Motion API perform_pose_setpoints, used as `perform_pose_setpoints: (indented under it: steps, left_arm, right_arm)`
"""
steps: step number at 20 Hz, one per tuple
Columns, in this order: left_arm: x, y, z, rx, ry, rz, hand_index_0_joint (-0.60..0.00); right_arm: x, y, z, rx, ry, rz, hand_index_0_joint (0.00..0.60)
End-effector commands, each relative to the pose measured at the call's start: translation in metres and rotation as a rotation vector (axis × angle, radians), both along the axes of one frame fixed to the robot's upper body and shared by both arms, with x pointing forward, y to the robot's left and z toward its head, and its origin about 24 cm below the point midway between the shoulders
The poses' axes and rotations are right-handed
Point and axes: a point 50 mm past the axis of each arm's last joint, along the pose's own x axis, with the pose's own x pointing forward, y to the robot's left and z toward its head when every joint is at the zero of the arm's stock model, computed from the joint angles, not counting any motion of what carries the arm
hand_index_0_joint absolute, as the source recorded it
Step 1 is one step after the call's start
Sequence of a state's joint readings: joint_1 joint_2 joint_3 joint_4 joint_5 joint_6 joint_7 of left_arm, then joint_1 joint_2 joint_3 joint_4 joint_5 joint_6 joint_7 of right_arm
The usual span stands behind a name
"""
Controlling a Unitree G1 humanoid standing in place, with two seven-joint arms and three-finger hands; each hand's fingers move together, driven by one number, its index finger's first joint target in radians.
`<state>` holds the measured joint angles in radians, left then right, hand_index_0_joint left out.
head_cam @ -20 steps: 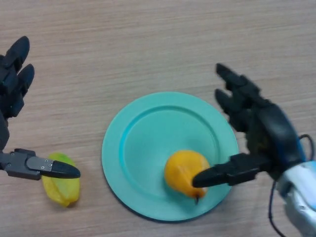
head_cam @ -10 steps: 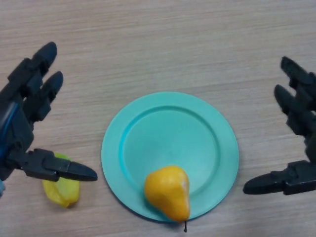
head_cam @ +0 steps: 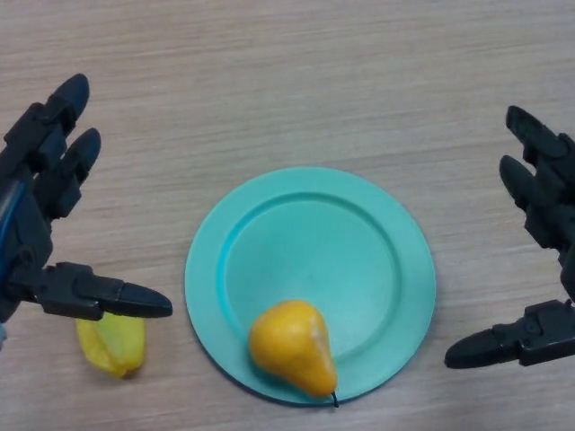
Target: Pick up the yellow pear and place it on the plate
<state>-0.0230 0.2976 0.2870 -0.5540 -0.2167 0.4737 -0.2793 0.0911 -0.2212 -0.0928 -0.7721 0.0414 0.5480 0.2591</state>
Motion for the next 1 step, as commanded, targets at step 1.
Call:
perform_pose_setpoints:
  steps: [1]
  left_arm:
    - [-0.0078, 0.0136, 0.0386, 0.098, -0.269, 0.092, 0.0]
  right_arm:
    - [-0.0029, 0.0, 0.0242, -0.036, -0.171, 0.021, 0.0]
